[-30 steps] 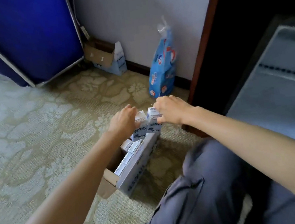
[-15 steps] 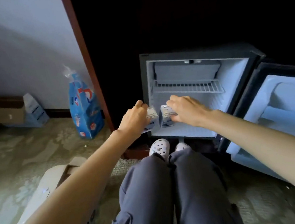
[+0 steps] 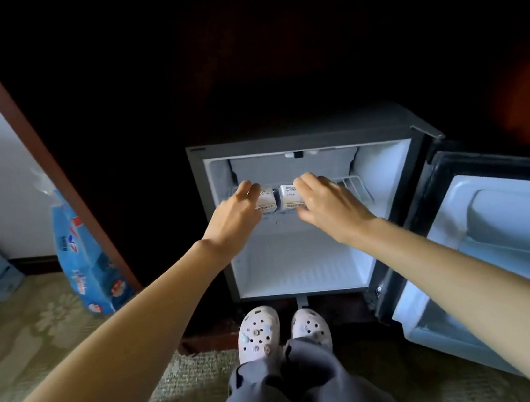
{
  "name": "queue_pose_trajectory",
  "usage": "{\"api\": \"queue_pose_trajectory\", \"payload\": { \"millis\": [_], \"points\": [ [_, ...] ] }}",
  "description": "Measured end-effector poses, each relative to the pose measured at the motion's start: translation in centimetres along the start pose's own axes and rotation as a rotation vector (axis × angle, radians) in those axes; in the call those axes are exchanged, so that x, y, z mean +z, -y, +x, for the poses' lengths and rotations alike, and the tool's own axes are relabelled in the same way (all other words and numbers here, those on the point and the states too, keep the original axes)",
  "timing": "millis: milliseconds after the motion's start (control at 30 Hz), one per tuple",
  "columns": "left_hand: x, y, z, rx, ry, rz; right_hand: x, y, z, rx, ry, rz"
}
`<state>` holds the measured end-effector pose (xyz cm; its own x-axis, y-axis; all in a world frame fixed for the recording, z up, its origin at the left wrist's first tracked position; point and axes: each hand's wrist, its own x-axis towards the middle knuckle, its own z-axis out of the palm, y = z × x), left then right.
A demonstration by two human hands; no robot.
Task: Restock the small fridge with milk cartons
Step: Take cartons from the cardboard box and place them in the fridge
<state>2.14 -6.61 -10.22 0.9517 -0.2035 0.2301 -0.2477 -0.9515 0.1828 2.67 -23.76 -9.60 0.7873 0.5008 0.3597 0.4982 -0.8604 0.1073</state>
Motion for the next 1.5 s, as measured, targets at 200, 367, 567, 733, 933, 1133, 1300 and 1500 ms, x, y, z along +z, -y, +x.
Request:
{"api": "queue_pose_trajectory", "payload": {
  "millis": [200, 367, 567, 733, 933, 1133, 1300, 1500],
  "points": [
    [2.0, 2.1, 3.3, -0.003, -0.029, 0.023, 2.5, -1.0, 2.7, 0.011, 0.006, -0.165],
    [3.7, 3.3, 5.1, -0.007, -0.055, -0.051, 5.6, -2.1, 3.9, 0.003, -0.014, -0.157],
    [4.4, 4.3, 7.2, -0.062, -0.162, -0.189, 7.3, -3.0, 3.9, 0.059, -0.073, 0.065],
    [5.0, 4.5, 8.1, -0.224, -0.185, -0.453, 7.9, -3.4, 3.5, 0.089, -0.065, 0.394],
    [5.7, 4.0, 9.0, -0.406, -0.197, -0.760, 9.8, -2.8, 5.2, 0.434, -0.105, 0.947],
    [8.2, 4.1, 10.8, -0.535, -0.130, -0.804, 11.4, -3.5, 7.3, 0.606, 0.017, 1.298],
    [9.8, 4.6, 12.4, -0.634, -0.083, -0.978, 12.6, -4.9, 9.2, 0.663, 0.162, 1.312],
    [12.1, 5.0, 13.4, -0.585, -0.164, -0.973, 13.5, -6.2, 10.1, 0.662, 0.229, 1.316]
  ]
}}
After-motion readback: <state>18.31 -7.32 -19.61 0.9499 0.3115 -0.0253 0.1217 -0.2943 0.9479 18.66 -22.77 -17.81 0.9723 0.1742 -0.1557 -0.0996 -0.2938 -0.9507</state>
